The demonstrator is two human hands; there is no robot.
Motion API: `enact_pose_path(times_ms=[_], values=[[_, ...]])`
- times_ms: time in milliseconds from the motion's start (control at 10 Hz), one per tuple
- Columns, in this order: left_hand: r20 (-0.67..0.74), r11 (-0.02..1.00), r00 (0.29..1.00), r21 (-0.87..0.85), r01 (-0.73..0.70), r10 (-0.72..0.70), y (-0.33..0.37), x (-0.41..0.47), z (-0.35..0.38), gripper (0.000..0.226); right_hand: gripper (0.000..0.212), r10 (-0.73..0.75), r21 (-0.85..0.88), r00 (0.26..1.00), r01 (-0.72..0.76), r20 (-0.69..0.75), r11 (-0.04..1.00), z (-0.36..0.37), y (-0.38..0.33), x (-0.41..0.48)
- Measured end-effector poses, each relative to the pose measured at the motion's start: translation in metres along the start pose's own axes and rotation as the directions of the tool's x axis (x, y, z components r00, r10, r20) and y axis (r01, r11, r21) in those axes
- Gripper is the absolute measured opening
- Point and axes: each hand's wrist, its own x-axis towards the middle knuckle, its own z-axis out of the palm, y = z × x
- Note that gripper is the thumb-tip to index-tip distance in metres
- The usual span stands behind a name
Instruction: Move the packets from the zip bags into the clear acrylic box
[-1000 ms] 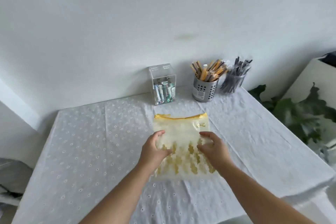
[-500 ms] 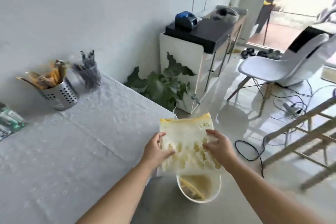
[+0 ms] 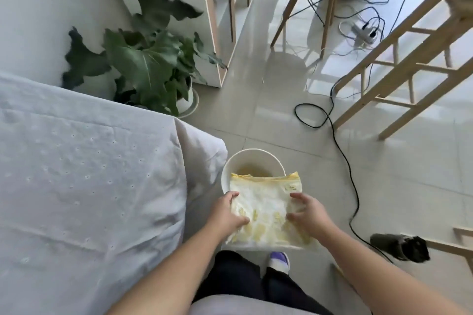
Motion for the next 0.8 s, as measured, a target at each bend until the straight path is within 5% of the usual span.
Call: enact_pose_path(times_ms=[400,800], values=[[0.101,0.987,0.994,0.158,0.024,-0.04,-0.045,0.113,0.009,0.084,0.064,0.057,-0.121,0.998,-0.053,0.032,0.991,0.042,0.02,0.107],[0.06,0.97,0.995,0.229,-0.085,0.073,-0.009,0.075,-0.021,0.078,0.046,-0.125,-0.209,0.992,0.116,-0.031,0.971,0.017,-0.016,0.065]])
